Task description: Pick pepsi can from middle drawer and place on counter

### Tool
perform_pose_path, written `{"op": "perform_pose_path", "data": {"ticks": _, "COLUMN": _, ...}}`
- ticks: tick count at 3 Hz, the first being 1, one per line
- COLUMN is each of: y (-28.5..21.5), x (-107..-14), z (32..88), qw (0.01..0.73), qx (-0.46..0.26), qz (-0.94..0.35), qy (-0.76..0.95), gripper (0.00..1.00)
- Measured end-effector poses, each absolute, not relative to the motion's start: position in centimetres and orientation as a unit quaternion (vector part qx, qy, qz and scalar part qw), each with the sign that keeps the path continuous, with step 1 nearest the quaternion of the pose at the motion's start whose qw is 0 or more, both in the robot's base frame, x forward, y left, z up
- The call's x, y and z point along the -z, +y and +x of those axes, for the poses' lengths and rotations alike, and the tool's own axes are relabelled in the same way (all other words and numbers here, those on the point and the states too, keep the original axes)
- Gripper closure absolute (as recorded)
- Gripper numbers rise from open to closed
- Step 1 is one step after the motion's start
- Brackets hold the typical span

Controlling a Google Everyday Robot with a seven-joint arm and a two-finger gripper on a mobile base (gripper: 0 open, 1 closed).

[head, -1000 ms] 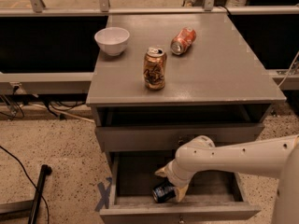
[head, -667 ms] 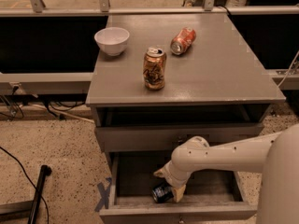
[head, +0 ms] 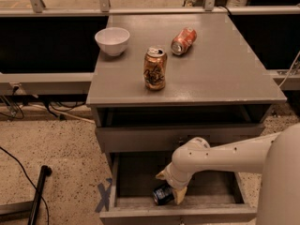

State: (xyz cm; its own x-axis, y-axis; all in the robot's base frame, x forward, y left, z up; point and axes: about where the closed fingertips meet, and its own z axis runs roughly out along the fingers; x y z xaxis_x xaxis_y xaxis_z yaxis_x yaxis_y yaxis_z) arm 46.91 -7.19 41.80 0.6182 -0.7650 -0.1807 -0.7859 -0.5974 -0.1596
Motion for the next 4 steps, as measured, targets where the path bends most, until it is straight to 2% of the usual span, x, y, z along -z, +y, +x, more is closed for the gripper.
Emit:
{"op": "perform_pose_path", "data": {"ticks": 1, "y": -7.3, "x": -41.6, "z": 47.0, "qw": 0.109, "qx": -0.047, "qz": -0.888, "qy": 0.444, "gripper": 0.42}}
{"op": "perform_pose_path", "data": {"ticks": 2, "y": -7.3, "x": -41.7, "z": 47.0, "qw": 0.109, "qx": -0.047, "qz": -0.888, "qy": 0.444, "gripper": 0.46}}
{"op": "perform_pose_path", "data": {"ticks": 3, "y": -8.7, "x": -42.8, "z": 47.4, "qw": 0.096, "qx": -0.041, "qz": -0.873, "qy": 0.477, "gripper": 0.28}}
{"op": "perform_pose_path", "data": {"ticks": 4, "y": -9.5, "x": -43.2, "z": 47.3, "qw": 0.075, "qx": -0.045, "qz": -0.861, "qy": 0.502, "gripper": 0.0}}
